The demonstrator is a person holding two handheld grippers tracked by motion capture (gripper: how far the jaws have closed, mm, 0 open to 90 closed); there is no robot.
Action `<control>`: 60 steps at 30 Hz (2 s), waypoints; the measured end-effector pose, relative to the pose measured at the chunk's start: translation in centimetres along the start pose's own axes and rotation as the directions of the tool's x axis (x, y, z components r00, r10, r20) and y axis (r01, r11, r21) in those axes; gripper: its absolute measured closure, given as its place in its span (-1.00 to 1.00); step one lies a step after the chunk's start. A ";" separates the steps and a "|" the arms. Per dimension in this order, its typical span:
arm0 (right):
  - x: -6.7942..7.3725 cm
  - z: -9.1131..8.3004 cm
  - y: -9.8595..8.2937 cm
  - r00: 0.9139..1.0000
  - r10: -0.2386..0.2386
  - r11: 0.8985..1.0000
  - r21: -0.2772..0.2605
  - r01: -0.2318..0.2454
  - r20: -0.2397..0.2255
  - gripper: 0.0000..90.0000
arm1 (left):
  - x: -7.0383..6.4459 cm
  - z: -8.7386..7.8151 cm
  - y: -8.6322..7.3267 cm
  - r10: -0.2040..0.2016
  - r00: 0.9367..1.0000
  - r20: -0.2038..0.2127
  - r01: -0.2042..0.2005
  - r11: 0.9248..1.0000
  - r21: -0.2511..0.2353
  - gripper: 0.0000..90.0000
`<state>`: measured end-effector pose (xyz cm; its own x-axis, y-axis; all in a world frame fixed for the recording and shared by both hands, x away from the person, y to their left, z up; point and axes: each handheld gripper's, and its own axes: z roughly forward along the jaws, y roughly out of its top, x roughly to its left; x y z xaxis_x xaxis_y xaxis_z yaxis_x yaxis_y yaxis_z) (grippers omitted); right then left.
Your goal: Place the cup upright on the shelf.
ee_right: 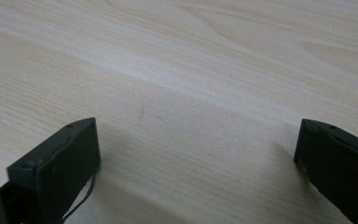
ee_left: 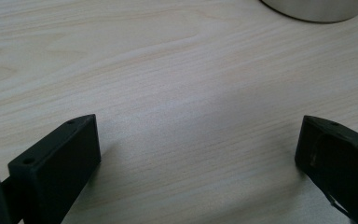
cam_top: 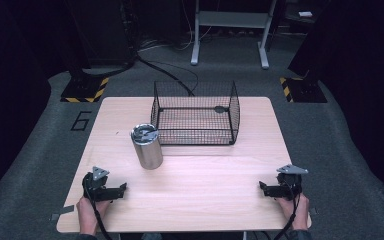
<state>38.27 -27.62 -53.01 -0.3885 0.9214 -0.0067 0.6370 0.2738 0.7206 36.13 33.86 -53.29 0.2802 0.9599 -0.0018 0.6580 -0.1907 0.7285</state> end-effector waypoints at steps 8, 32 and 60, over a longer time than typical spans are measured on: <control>0.0 0.0 0.0 1.000 -0.002 1.000 -0.001 0.002 0.003 -1.00 | 0.0 -0.1 0.0 -0.003 1.000 -0.011 0.003 1.000 0.005 -1.00; 0.0 0.0 0.0 1.000 0.002 1.000 -0.002 -0.002 0.004 -1.00 | -4.2 -3.7 4.9 0.042 0.995 0.096 -0.028 0.989 -0.143 -1.00; 0.1 0.0 0.0 1.000 0.007 1.000 -0.005 -0.007 0.005 -0.98 | -7.3 -1.3 12.8 0.006 0.996 0.090 0.018 0.965 -0.262 -1.00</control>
<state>38.25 -27.57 -53.02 -0.3804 0.9248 -0.0050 0.6367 0.2658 0.7239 41.55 24.70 -43.08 0.3462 0.9363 -0.0588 0.4567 -0.1134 0.8823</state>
